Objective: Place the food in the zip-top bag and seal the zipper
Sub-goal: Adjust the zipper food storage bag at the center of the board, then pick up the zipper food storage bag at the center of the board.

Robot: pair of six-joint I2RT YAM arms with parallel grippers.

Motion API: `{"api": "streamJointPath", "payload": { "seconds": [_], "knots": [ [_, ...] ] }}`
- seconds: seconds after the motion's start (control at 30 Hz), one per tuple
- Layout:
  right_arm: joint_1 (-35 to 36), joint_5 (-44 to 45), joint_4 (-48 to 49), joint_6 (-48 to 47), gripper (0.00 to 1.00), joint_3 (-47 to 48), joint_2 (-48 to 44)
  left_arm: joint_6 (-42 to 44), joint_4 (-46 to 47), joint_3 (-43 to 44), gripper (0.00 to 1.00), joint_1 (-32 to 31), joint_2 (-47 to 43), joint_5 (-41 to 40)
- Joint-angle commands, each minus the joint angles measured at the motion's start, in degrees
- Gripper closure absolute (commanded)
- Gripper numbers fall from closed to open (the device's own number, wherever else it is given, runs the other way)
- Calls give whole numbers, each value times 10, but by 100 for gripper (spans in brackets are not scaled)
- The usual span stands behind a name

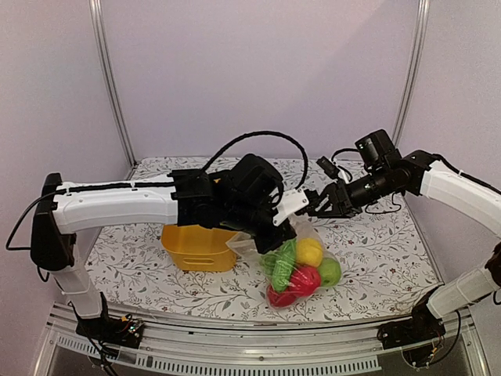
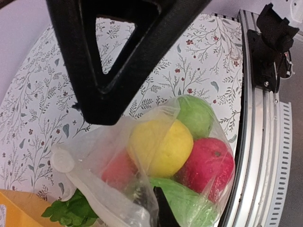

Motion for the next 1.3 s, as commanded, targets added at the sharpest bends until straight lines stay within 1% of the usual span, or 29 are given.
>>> {"api": "streamJointPath", "payload": {
  "seconds": [0.0, 0.17, 0.27, 0.37, 0.5, 0.63, 0.73, 0.87, 0.97, 1.03, 1.13, 1.23, 1.27],
  "knots": [
    [-2, -17, 75, -20, 46, 14, 17, -30, -23, -24, 94, 4, -27, 23],
    [2, -35, 132, -26, 45, 16, 53, -62, -9, -54, 94, 6, -39, 5],
    [3, -71, 151, -46, 46, 25, 89, -63, 12, -71, 94, 5, -55, 2],
    [10, -108, 179, -67, 46, 28, 111, -62, 13, -73, 94, 6, -61, 0],
    [14, -126, 181, -104, 45, 26, 113, -62, 11, -74, 93, 6, -68, -1],
    [18, -156, 165, -130, 45, 22, 135, -74, 15, -76, 93, 6, -75, -18],
    [23, -190, 191, -126, 47, 6, 142, -73, 13, -77, 92, 6, -75, -20],
    [36, -189, 195, -127, 50, 4, 153, -68, 12, -80, 92, 6, -77, -26],
    [40, -184, 196, -129, 59, 4, 162, -65, 11, -80, 92, 6, -78, -26],
    [41, -180, 195, -133, 67, 5, 167, -65, 10, -81, 92, 6, -79, -28],
    [41, -165, 203, -133, 85, 3, 169, -66, 9, -87, 92, 6, -83, -28],
    [40, -139, 208, -130, 97, 7, 164, -68, 10, -95, 92, 7, -89, -30],
    [41, -131, 209, -128, 99, 9, 158, -70, 9, -99, 92, 7, -91, -31]
  ]
}}
